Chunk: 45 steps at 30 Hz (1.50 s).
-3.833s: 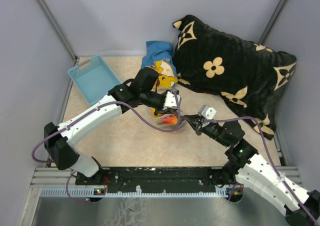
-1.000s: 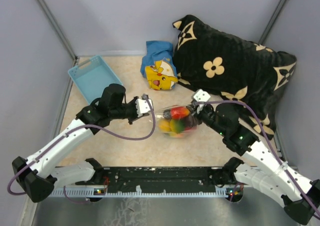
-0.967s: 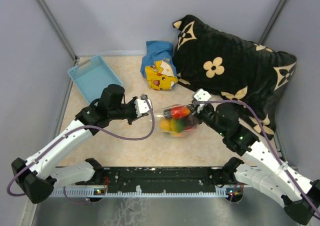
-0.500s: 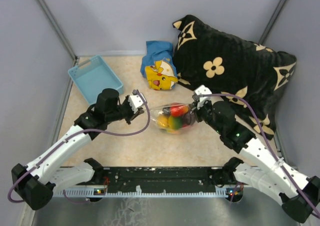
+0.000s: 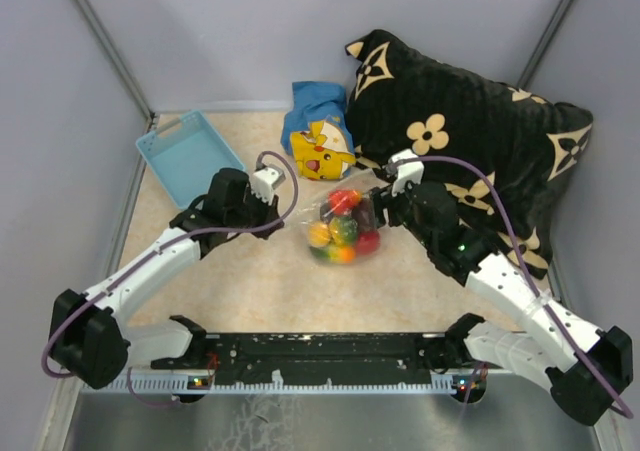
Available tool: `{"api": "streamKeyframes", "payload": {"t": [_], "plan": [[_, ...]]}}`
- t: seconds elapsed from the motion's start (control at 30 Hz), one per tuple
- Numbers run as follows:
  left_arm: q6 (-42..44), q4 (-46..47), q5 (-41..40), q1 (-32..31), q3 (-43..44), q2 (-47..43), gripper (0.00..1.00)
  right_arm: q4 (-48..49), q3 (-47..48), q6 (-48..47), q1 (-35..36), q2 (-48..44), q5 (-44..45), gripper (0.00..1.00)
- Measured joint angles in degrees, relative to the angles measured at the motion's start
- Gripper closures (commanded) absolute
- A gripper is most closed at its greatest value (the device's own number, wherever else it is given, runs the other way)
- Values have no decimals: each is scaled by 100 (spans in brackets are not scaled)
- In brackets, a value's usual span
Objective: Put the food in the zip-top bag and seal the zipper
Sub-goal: Place the zipper food storage bag at the center of the board, then reset both arms
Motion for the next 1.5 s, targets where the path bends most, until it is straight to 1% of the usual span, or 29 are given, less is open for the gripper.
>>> {"api": "streamKeyframes", "payload": {"t": [0.1,0.2,0.27,0.33,0.43,0.5,0.7,0.9,0.93,1.0,1.17,1.23,1.33,1.5], "plan": [[-431,2,-68,251,0,101,80,-168,138,267,-2,-33,428,29],[-772,2,-87,503,0,129,77,-435,177,485,-2,-179,820,28],[-973,7,-83,649,0,122,74,-691,177,577,-2,-380,1043,28],[-1139,2,-118,745,-9,87,70,-907,177,651,-2,-601,1226,28],[-1342,-17,-245,804,-114,-170,66,-1244,177,802,-2,-988,1517,28],[-1449,-46,-334,807,-238,-483,61,-1467,177,905,-4,-1279,1703,28],[-1624,-179,-846,807,-525,-1670,38,-2004,173,1191,-7,-2323,2129,27],[-1617,-190,-1469,811,-734,-3016,19,-2197,138,1285,-13,-3279,2498,27],[-1593,-177,-1545,811,-774,-3239,15,-2232,111,1294,-13,-3381,2555,27],[-1517,-70,-1705,811,-898,-3720,1,-2328,33,1307,-15,-3545,2675,27],[-1311,369,-2210,811,-1410,-4977,0,-2570,-144,1355,-15,-3860,2892,26],[-1246,566,-2404,811,-1624,-5340,0,-2581,-258,1375,-15,-4048,2959,26],[-1215,748,-2616,811,-1856,-5574,0,-2592,-358,1392,-15,-4280,3008,26],[-1119,807,-2872,815,-1978,-5576,0,-2579,-361,1392,-15,-4343,3034,26]]}}
